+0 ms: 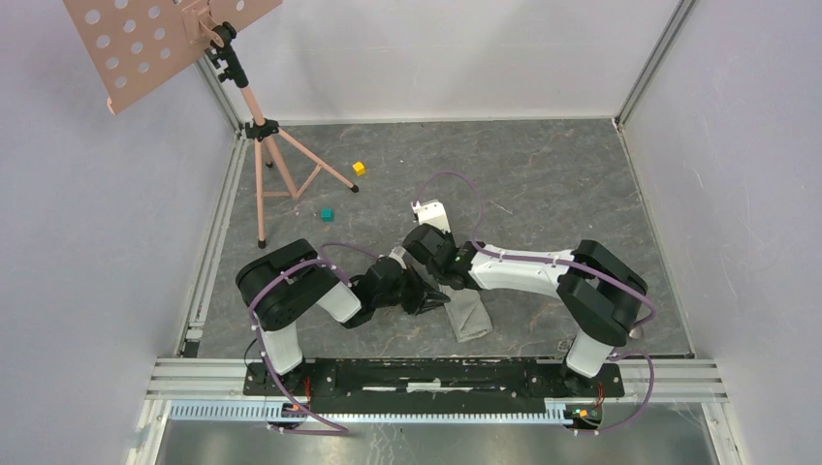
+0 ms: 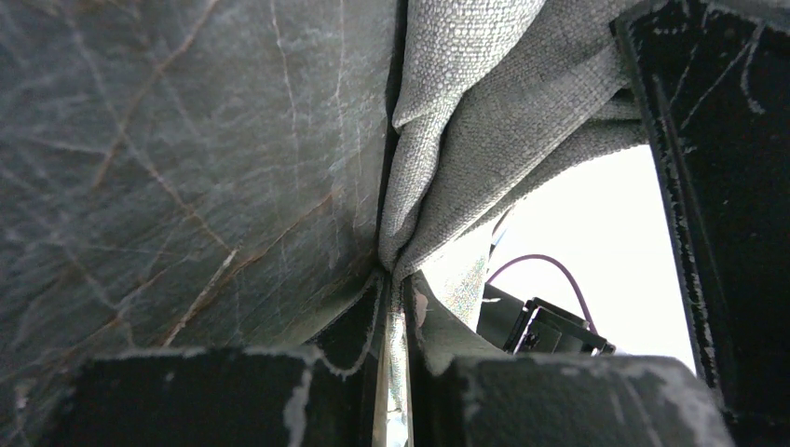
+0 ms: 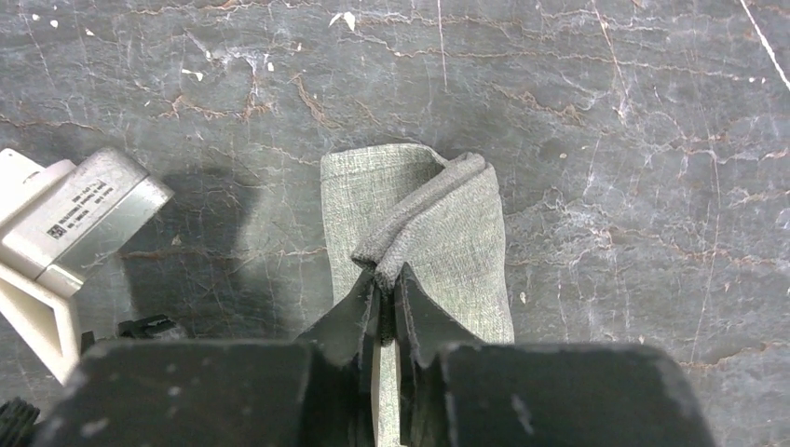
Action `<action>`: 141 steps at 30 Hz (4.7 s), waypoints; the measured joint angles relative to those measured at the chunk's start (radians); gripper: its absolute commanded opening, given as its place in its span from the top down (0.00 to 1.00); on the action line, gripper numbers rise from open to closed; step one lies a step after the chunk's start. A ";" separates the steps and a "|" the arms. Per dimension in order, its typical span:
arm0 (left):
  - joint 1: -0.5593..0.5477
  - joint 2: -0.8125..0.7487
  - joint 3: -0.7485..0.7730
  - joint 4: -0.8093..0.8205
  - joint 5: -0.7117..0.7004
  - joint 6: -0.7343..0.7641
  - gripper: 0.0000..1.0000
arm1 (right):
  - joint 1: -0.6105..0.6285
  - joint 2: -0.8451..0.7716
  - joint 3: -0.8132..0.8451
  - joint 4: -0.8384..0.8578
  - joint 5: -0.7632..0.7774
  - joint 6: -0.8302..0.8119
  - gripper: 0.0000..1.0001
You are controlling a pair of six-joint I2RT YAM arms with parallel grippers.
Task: Fold the napkin into a case and place the utensils inside
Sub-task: Pick up the top corner of the smaller rectangle folded napkin, then grasp the top corner of the smaller rectangle folded napkin from the folded napkin.
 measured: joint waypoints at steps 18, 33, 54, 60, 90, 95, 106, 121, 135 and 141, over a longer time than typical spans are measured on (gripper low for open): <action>0.129 -0.443 0.047 -0.575 -0.193 0.312 0.48 | -0.116 -0.208 -0.237 0.205 -0.178 0.033 1.00; 0.123 -0.175 0.494 -0.895 -0.245 0.709 0.54 | -0.216 -0.244 -0.301 0.303 -0.386 0.088 1.00; -0.029 -0.013 0.686 -1.091 -0.440 0.895 0.59 | -0.241 -0.249 -0.326 0.330 -0.433 0.109 1.00; -0.040 -0.001 0.700 -1.101 -0.472 0.922 0.67 | -0.241 -0.254 -0.331 0.339 -0.437 0.117 1.00; 0.050 -0.082 0.563 -0.954 -0.369 0.909 0.98 | -0.273 -0.146 -0.421 0.590 -0.630 0.048 0.89; 0.055 -0.087 0.529 -0.917 -0.334 0.880 0.98 | -0.301 -0.146 -0.435 0.624 -0.711 0.002 0.70; 0.058 -0.093 0.520 -0.903 -0.311 0.869 0.98 | -0.311 -0.259 -0.452 0.602 -0.752 -0.074 0.59; 0.060 -0.094 0.517 -0.902 -0.293 0.868 0.98 | -0.310 -0.203 -0.404 0.558 -0.748 -0.079 0.59; 0.060 -0.094 0.518 -0.902 -0.286 0.868 0.98 | -0.296 -0.190 -0.375 0.555 -0.729 -0.072 0.94; 0.074 -0.106 0.519 -0.906 -0.274 0.861 0.98 | -0.295 -0.127 -0.388 0.599 -0.721 -0.016 0.98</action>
